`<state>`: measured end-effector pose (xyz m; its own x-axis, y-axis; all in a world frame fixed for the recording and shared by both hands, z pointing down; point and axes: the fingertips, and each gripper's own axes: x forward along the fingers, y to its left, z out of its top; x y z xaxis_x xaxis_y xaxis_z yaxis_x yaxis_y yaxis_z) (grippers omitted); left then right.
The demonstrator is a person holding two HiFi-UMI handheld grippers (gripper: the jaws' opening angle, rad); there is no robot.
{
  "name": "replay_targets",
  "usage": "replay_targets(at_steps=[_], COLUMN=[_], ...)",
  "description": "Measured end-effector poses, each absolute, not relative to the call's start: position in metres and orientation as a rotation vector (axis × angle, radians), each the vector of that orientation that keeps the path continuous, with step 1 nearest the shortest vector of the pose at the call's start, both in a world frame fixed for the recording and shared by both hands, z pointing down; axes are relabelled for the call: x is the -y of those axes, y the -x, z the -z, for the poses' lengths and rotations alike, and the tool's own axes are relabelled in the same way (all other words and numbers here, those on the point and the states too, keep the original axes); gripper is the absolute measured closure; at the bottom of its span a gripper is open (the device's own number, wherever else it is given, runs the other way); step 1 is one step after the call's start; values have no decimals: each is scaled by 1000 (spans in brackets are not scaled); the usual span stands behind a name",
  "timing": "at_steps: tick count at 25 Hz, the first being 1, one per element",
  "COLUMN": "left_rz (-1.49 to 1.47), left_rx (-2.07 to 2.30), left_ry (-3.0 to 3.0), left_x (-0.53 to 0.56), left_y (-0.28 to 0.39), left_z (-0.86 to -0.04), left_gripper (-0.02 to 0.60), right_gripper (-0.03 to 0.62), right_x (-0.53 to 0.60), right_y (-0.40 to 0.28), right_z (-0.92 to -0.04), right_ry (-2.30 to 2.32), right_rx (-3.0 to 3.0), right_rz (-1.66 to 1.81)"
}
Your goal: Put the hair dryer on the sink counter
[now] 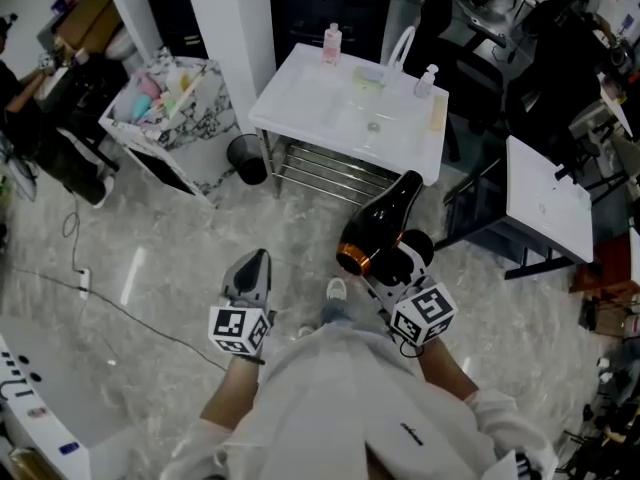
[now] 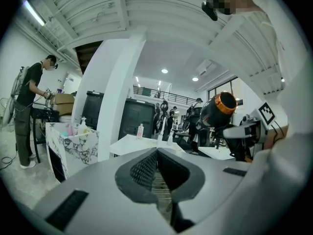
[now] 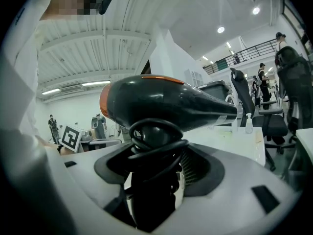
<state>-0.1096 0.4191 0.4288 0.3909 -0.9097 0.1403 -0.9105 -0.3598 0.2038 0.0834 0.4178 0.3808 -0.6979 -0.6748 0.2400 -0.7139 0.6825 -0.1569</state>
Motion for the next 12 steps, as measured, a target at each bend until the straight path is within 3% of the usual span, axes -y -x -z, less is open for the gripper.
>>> replay_targets(at_steps=[12], left_rz=[-22], left_rx=[1612], left_ry=[-2441], left_x=[-304], left_y=[75], left_z=[-409], left_gripper=[555], right_gripper=[295], right_x=[-315], right_y=[-101], right_z=[-375], right_ry=[-1085], right_rx=[2759], right_rz=[-342])
